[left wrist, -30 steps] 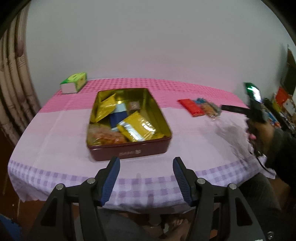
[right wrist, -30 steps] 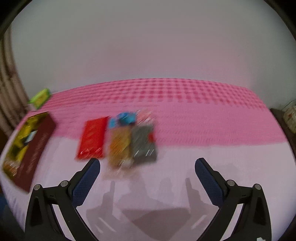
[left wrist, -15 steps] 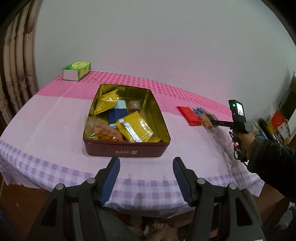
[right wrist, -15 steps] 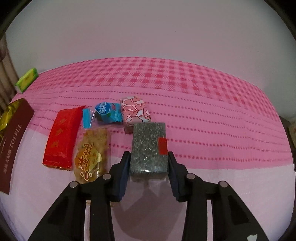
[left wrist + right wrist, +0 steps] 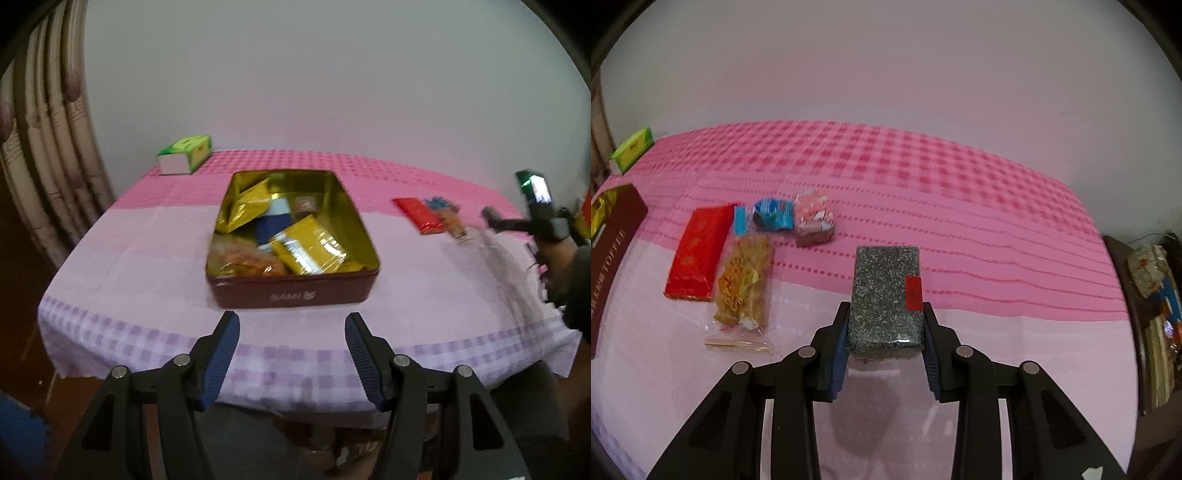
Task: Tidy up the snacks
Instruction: 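Grasp the grey speckled block packet with the right gripper, then carry the grey block packet with the right gripper into the tin and release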
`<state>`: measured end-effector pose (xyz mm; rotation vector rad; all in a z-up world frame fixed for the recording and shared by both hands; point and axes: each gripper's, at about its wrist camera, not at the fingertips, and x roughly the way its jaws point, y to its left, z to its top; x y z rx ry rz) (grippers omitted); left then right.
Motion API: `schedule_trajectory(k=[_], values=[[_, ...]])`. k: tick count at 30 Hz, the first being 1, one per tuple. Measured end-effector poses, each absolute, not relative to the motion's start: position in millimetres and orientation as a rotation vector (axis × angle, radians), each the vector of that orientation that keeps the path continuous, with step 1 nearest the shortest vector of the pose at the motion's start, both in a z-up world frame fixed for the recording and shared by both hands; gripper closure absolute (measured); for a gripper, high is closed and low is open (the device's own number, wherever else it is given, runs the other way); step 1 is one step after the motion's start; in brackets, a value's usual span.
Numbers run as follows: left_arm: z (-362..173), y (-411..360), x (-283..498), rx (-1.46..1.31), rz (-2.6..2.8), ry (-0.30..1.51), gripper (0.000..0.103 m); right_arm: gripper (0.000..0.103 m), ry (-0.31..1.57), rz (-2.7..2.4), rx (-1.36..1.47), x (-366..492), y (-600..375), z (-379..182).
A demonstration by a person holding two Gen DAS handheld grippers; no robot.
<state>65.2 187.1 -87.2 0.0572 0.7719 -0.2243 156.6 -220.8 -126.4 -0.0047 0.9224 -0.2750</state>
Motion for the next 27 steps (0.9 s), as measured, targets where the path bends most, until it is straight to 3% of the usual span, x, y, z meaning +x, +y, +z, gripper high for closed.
schedule_trajectory(k=[19,27], values=[[-71,214,44,-0.074,-0.145,0.719,0.042,0.071,0.732,-0.231,-0.133,177,-89,19],[-70,211,42,-0.053,-0.143,0.720,0.042,0.071,0.683,-0.167,-0.182,180,-30,44]])
